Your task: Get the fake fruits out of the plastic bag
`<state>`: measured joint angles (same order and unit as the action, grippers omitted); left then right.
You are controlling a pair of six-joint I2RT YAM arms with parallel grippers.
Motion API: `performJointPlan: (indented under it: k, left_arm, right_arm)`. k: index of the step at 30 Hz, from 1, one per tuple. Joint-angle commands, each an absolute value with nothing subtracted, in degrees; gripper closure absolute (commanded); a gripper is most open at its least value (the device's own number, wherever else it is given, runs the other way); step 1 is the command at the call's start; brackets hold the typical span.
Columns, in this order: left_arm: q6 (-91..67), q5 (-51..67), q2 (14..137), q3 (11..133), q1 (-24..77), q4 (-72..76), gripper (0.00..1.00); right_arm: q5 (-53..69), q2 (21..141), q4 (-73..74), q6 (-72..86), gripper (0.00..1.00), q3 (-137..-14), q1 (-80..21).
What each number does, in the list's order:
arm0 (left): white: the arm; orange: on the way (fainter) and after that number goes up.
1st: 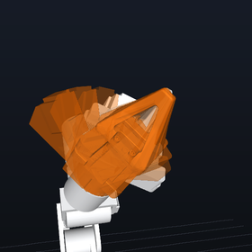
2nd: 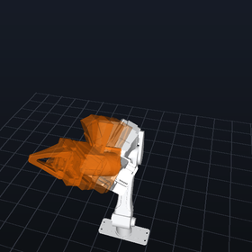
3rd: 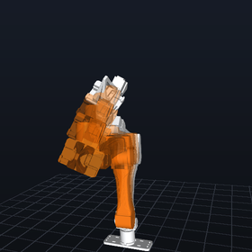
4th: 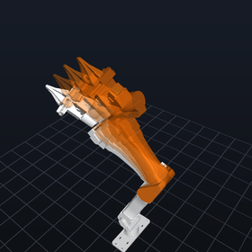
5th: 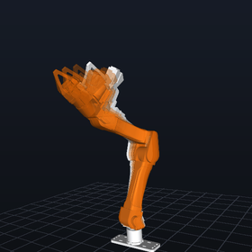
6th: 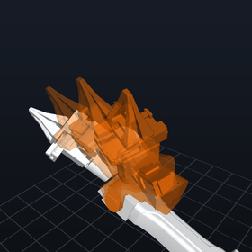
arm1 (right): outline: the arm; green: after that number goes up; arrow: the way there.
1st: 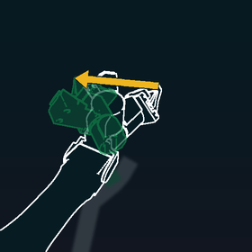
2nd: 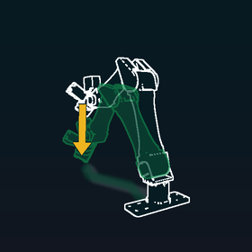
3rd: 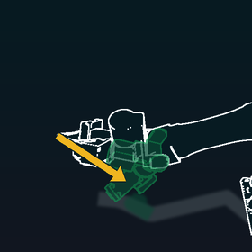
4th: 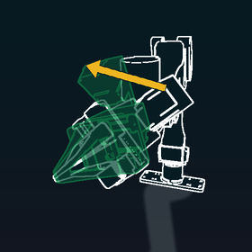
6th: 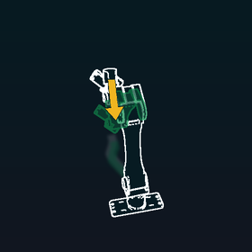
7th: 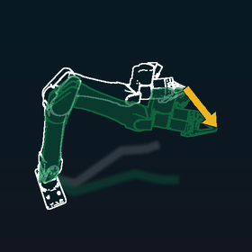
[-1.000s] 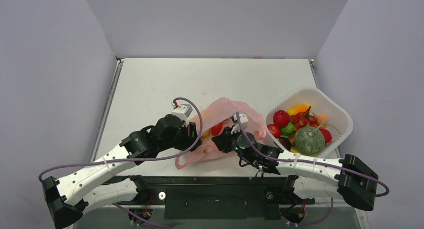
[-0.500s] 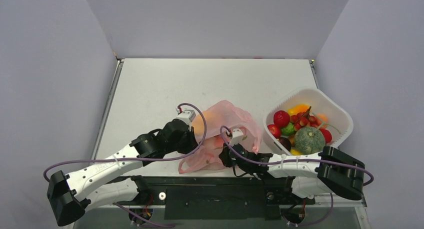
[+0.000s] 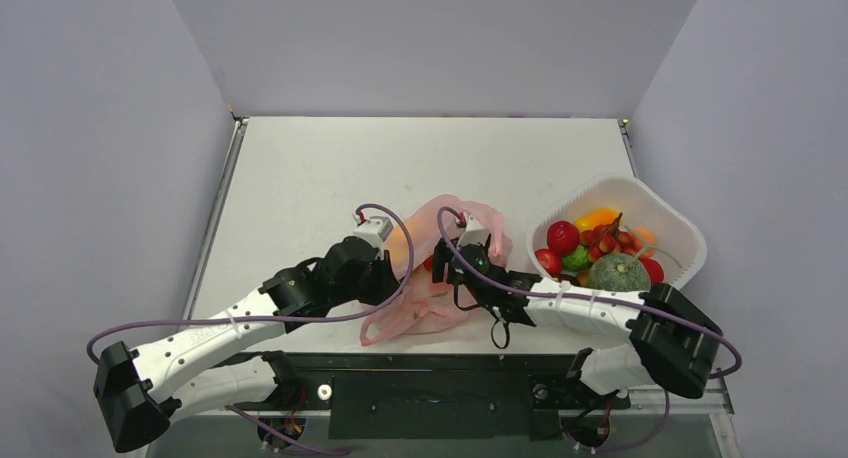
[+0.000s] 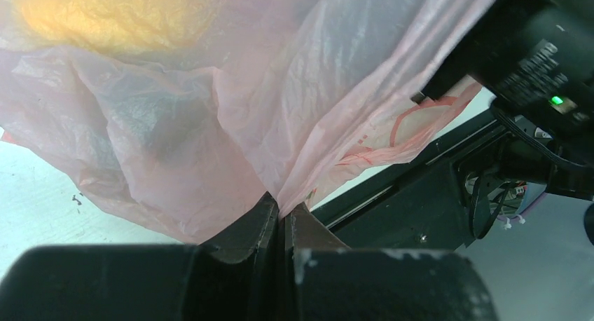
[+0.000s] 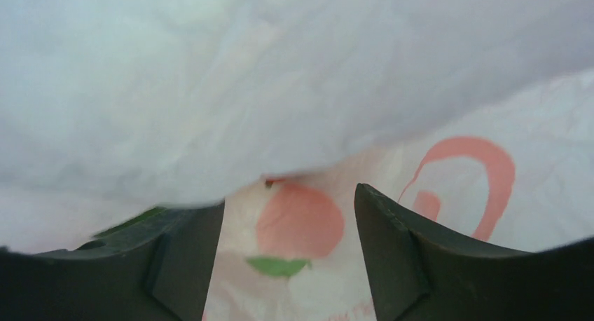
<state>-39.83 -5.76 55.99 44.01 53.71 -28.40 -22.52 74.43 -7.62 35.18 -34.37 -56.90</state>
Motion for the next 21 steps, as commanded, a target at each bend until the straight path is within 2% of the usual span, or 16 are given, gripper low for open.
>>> performJointPlan:
  k: [1,4,9,13,19,21]
  left_arm:
    - [-37.8,-6.6,56.1,47.0,53.8,-24.4,1.0]
    - [-36.6,-6.5,57.5,48.5,53.7,-25.2,1.0]
    - [-37.8,-5.9,57.8,47.6,53.7,-23.3,1.0]
    - [-40.5,-5.6,56.3,44.6,53.7,-20.9,1.0]
    - [-42.7,-6.4,53.8,41.8,53.8,-21.2,1.0]
    - [-43.2,-6.6,53.0,41.1,53.8,-21.4,1.0]
  right_arm:
    - [-23.3,81.1,-9.2,29.9,0.27,-41.1,-54.6]
    - [-23.2,86.1,-9.7,29.3,0.23,-44.8,-54.3]
    - [-23.6,93.1,-10.8,29.5,0.25,-48.4,-54.2]
    - [-23.3,99.1,-10.2,28.6,0.35,-52.1,-54.2]
    - [-22.6,100.3,-9.7,27.4,0.51,-53.5,-54.4]
    - [-22.7,100.2,-9.9,27.1,0.6,-53.3,-54.3]
